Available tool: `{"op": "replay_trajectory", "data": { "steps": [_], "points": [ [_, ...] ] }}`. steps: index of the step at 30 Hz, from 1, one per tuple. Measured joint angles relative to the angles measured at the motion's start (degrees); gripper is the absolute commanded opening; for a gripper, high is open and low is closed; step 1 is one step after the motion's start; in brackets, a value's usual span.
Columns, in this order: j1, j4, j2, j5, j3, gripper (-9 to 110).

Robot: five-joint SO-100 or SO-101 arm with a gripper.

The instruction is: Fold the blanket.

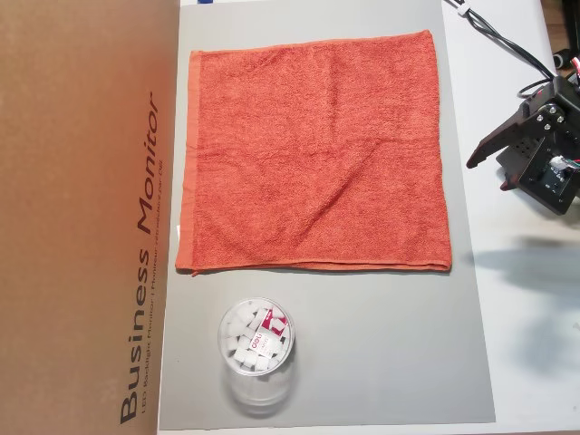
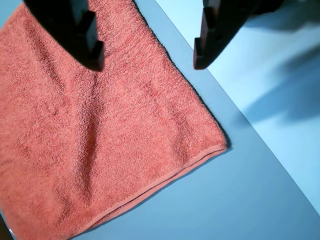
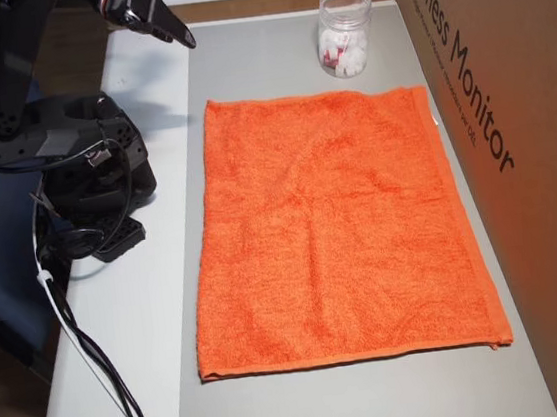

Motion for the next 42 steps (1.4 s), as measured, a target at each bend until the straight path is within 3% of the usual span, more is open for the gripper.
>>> {"op": "replay_trajectory", "data": {
  "steps": [24,42],
  "points": [
    [-8.96,-0.35,-5.63,0.62,11.87,20],
    [-13.89,-19.16,-22.68,0.88,12.39,20]
  ]
}}
